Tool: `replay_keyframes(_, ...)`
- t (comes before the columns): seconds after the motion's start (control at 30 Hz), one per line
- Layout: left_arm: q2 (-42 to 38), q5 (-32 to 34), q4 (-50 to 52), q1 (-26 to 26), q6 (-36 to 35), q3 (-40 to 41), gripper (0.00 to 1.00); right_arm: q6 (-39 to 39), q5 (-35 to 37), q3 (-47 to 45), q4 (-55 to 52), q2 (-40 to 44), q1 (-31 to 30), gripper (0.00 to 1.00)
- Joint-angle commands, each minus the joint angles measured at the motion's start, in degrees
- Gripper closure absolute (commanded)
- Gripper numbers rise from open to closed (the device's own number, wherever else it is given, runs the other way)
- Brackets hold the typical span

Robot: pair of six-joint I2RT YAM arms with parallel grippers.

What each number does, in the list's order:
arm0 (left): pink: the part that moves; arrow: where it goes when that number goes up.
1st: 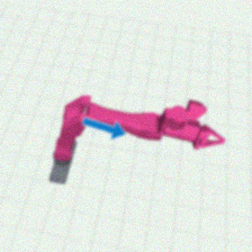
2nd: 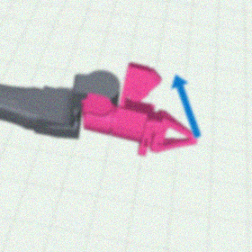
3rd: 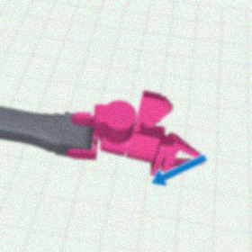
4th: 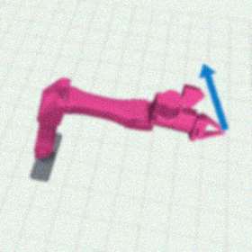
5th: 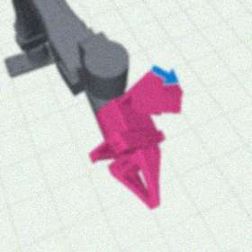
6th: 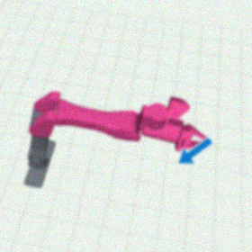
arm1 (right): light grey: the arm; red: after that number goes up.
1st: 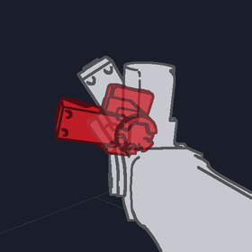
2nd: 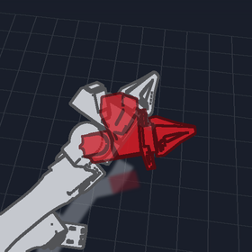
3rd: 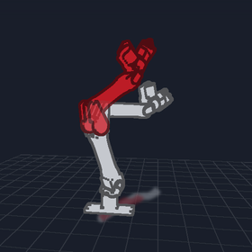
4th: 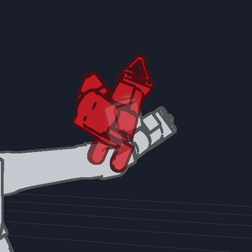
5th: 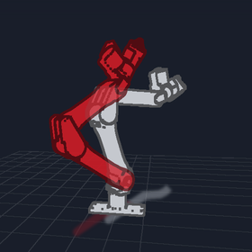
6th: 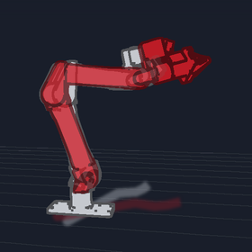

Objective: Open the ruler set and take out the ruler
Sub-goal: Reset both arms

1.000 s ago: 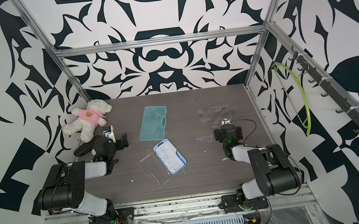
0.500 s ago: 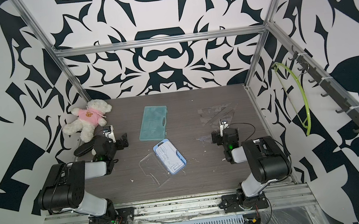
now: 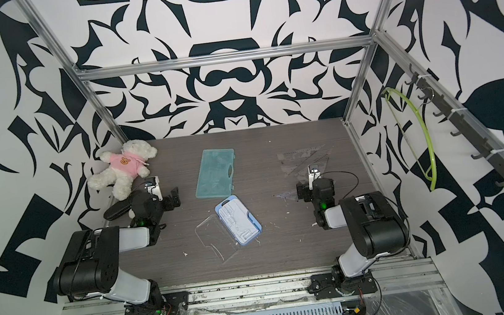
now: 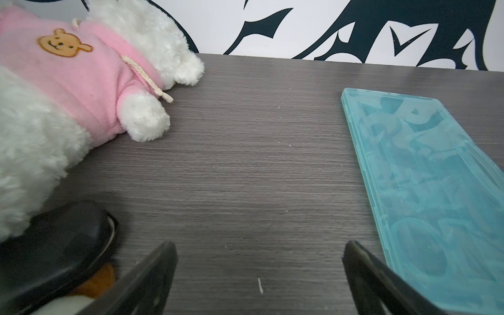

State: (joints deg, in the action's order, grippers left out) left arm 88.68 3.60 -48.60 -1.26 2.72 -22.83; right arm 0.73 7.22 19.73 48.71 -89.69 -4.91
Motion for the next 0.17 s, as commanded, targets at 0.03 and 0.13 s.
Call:
replay_keyframes(0.03, -0.35, 0.10, -0.80, -0.15, -0.44, 0.77, 0.01, -1.38, -2.04, 1.76, 1.37, 0.44, 1.26, 0.00)
replay_keyframes(0.13, -0.27, 0.12, -0.85, -0.15, -0.44, 0.77, 0.01, -1.13, -1.92, 0.56, 2.63, 1.24, 1.30, 0.00)
